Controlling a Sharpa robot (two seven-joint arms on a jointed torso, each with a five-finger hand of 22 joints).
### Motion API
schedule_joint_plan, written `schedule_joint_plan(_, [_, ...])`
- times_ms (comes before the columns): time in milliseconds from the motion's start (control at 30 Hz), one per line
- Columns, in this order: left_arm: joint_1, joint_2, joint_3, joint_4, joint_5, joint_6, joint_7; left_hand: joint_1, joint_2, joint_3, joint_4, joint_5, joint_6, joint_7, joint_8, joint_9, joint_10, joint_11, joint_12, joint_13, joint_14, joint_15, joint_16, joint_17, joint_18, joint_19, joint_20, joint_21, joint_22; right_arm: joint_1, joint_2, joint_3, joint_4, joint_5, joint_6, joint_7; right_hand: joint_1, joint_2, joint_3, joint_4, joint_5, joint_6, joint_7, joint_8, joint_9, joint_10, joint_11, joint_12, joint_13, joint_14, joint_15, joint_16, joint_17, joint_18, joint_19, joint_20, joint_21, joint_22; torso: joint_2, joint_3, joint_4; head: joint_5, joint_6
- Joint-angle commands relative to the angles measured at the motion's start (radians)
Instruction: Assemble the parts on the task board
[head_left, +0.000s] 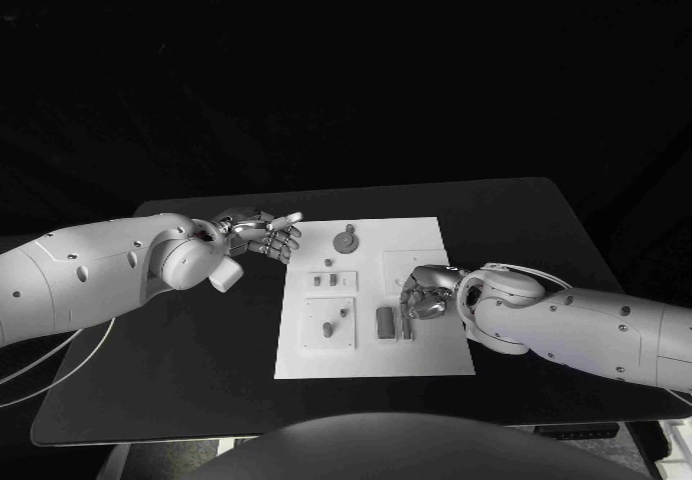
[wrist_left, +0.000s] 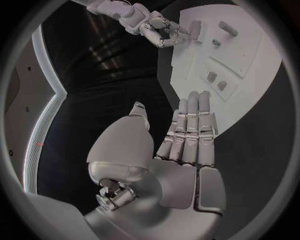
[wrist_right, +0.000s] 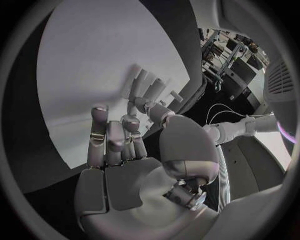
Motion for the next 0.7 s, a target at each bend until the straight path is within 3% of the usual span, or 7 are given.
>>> schedule_joint_plan(33, [0.001,0.002,0.001,0.002,-0.002,0.015,0.006,-0.005,-0.003,0.006,0.002,0.003,-0.008,0.032,-0.001,-0.001,-0.006,-0.002,0.004,-0.001,-0.005,0.006,-0.007,0.001,0.013,-0.008,0.002,-0.004,0.002,-0.004,0.003,-0.001,-0.002,-0.026,0.024,0.006,0.014,0.019,0.000,-0.017,-0.003,0.009,-0.002,0.009,0.003,0.002,-0.007,-0.001,-0.001,0.000,-0.007,-0.006,0.002,0.016,-0.002,-0.004,-0.005,0.006,0.000,0.0003,0.0001,0.000,0.000])
schedule_joint_plan(300, [0.002,-0.001,0.001,0.005,-0.003,0.015,0.005,-0.005,-0.003,0.006,0.002,0.003,-0.008,0.032,-0.001,-0.001,-0.006,-0.002,0.004,-0.001,-0.005,0.006,-0.007,0.002,0.013,-0.008,0.002,-0.004,0.002,-0.010,0.007,-0.001,-0.005,-0.045,0.023,0.006,0.040,0.061,0.009,-0.055,-0.002,0.022,-0.006,0.015,0.010,0.005,-0.010,-0.001,-0.001,0.001,-0.008,-0.006,0.006,0.016,-0.005,-0.003,-0.006,0.007,0.001,0.0007,0.0001,0.002,0.000])
schedule_joint_plan(333, [0.002,-0.001,0.001,0.004,-0.003,0.016,0.005,-0.005,-0.003,0.006,0.002,0.003,-0.008,0.032,-0.001,-0.001,-0.006,-0.002,0.004,-0.001,-0.005,0.006,-0.007,0.002,0.013,-0.008,0.002,-0.004,0.002,-0.010,0.008,-0.001,-0.006,-0.048,0.022,0.006,0.042,0.055,-0.014,-0.063,-0.208,0.023,-0.020,0.022,0.017,0.006,-0.005,0.001,0.000,0.001,-0.009,-0.002,0.009,0.016,-0.001,-0.010,-0.002,0.008,0.001,0.0007,-0.0001,0.003,0.000])
schedule_joint_plan(367, [0.002,-0.001,0.001,0.004,-0.003,0.016,0.005,-0.005,-0.003,0.006,0.002,0.003,-0.008,0.032,-0.001,-0.001,-0.006,-0.002,0.004,-0.001,-0.005,0.006,-0.007,0.002,0.013,-0.008,0.002,-0.004,0.002,-0.011,0.009,-0.001,-0.007,-0.051,0.021,0.006,0.047,0.054,-0.016,-0.065,-0.234,0.023,-0.010,0.023,0.018,0.005,-0.014,0.001,0.000,0.000,-0.008,-0.003,0.009,0.016,-0.005,-0.010,-0.003,0.008,0.001,0.0008,-0.0002,0.003,0.000])
schedule_joint_plan(700, [0.002,0.000,0.001,0.004,-0.003,0.020,0.004,-0.005,-0.004,0.006,0.002,0.003,-0.008,0.032,-0.001,-0.001,-0.006,-0.002,0.004,-0.002,-0.005,0.006,-0.007,0.002,0.013,-0.009,0.002,-0.004,0.002,-0.019,0.015,-0.001,-0.014,-0.082,0.021,-0.001,0.058,0.055,-0.025,-0.065,-0.234,0.031,-0.015,0.029,0.024,0.008,-0.019,0.001,0.001,0.004,-0.013,-0.001,0.018,0.016,-0.008,-0.009,-0.004,0.009,0.000,0.0002,-0.0004,0.002,0.000])
